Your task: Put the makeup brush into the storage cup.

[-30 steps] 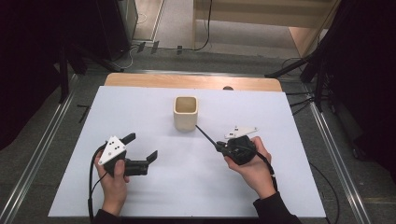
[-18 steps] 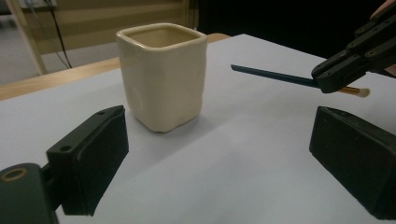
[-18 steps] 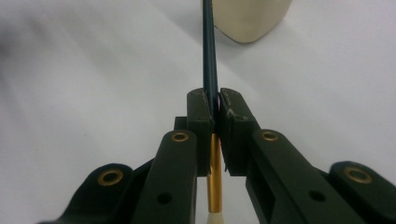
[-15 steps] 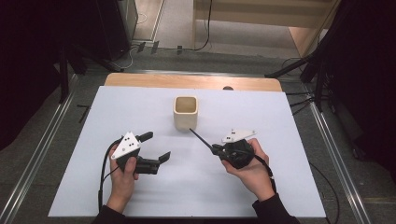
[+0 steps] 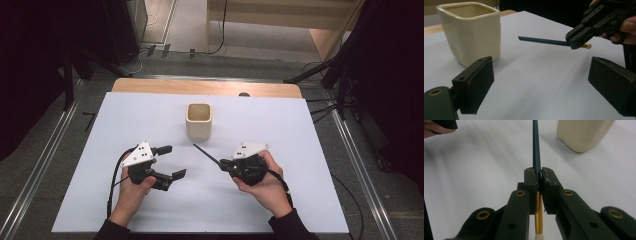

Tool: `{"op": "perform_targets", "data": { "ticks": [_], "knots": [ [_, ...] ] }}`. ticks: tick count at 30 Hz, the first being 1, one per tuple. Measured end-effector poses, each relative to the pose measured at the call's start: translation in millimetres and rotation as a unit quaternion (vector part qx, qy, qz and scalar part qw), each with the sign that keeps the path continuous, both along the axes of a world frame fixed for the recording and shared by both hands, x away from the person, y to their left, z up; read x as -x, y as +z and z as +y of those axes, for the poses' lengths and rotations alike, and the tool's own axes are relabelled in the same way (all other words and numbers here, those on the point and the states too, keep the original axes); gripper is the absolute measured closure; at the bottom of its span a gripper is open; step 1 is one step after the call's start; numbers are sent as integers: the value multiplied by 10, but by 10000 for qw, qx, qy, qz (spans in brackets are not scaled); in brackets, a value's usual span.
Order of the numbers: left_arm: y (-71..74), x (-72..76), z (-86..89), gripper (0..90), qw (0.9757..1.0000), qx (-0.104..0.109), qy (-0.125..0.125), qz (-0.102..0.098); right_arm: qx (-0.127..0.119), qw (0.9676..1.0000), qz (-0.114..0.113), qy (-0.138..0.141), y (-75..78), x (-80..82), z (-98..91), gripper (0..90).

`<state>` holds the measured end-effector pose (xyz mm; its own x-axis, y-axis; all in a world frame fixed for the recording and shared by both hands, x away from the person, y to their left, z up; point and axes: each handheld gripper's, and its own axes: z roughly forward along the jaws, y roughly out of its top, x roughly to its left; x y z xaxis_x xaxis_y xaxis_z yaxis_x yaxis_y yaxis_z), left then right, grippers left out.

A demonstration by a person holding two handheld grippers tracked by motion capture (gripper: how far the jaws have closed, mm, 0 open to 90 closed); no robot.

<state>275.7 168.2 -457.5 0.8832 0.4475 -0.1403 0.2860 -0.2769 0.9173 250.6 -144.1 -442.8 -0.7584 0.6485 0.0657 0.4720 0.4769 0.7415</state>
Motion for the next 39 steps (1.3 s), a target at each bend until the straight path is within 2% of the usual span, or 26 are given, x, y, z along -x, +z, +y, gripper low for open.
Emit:
{"op": "perform_targets", "data": {
  "ticks": [5,13,16,26,30,34,36,39],
  "knots": [
    [-6,-2,-23,132,9999,-103,-88,53,20,9998,-23,192,-3,27,60,851],
    [-21,-4,-47,149,9992,-235,-297,86,-36,9979,-60,643,-9,68,125,851],
    [-34,-4,-69,158,9988,-248,-385,166,-32,9971,-67,760,-4,85,140,851],
    [-35,9,-88,263,9976,-215,-616,236,19,9933,-149,1144,3,122,189,851],
    [-37,3,-75,342,9959,-188,-824,317,42,9913,-219,1296,-4,131,206,850],
    [-47,-7,-61,417,9927,-144,-1096,476,50,9890,-358,1434,-6,152,211,850],
    [-48,-17,-52,426,9920,-108,-1142,535,69,9870,-296,1575,-9,151,224,850],
    [-50,-29,-40,473,9905,-65,-1231,606,135,9868,-275,1593,-19,155,244,850]
  ]
}}
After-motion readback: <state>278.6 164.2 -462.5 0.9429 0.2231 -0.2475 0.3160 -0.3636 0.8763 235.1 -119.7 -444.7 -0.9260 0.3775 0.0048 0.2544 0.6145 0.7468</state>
